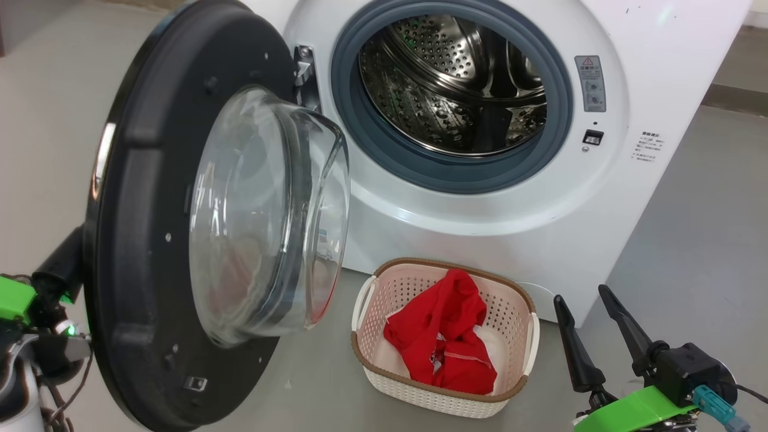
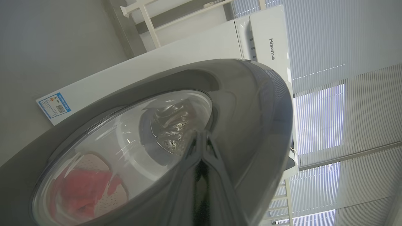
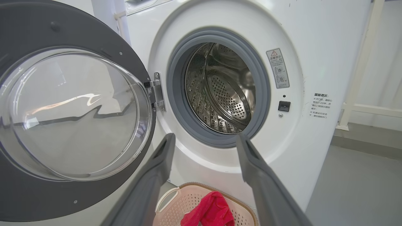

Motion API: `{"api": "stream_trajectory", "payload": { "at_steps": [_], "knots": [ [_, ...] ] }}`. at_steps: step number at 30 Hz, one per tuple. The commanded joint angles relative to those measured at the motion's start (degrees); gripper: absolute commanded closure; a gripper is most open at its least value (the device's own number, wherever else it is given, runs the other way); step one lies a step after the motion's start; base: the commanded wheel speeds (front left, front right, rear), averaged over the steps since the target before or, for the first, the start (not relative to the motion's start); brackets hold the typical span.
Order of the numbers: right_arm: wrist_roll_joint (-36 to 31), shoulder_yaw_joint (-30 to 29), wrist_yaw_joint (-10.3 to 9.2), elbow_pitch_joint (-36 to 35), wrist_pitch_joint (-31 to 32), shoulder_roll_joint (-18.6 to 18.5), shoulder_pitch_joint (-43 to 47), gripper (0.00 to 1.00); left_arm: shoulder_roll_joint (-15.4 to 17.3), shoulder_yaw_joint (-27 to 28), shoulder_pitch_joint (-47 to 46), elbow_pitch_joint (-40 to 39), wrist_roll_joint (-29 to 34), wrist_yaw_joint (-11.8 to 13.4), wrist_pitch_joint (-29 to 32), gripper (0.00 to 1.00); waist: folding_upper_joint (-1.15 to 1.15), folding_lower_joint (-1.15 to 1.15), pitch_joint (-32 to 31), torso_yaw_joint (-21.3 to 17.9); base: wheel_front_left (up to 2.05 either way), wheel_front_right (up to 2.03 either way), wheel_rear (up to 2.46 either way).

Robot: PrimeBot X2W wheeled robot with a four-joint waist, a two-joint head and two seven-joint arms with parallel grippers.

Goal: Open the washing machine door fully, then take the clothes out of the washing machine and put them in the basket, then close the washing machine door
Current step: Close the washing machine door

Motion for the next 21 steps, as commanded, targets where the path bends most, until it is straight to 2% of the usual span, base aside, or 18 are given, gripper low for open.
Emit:
{"api": "stream_trajectory", "payload": {
  "at_steps": [1, 11, 21],
  "knots": [
    [0.2, 1.2, 0.35, -1.6, -0.4, -0.6, -0.8, 0.0, 0.7, 0.6, 0.3, -3.2, -1.1, 0.7, 1.3, 1.0, 0.0, 0.0, 0.0, -0.3, 0.0, 0.0, 0.0],
    [0.3, 1.2, 0.35, -1.4, -0.4, -0.6, -0.8, 0.0, -1.2, -1.4, 4.2, -9.9, -4.5, 3.8, 1.5, 1.0, 0.0, 0.0, 0.3, -1.8, 0.0, 0.0, 0.0],
    [0.4, 1.4, 0.35, -1.4, -0.4, -0.6, -1.0, 0.0, -1.5, -5.1, 7.3, -13.3, -8.5, 4.9, -0.5, 1.0, 0.0, 0.0, 0.9, -4.3, 0.0, 0.0, 0.0]
  ]
}}
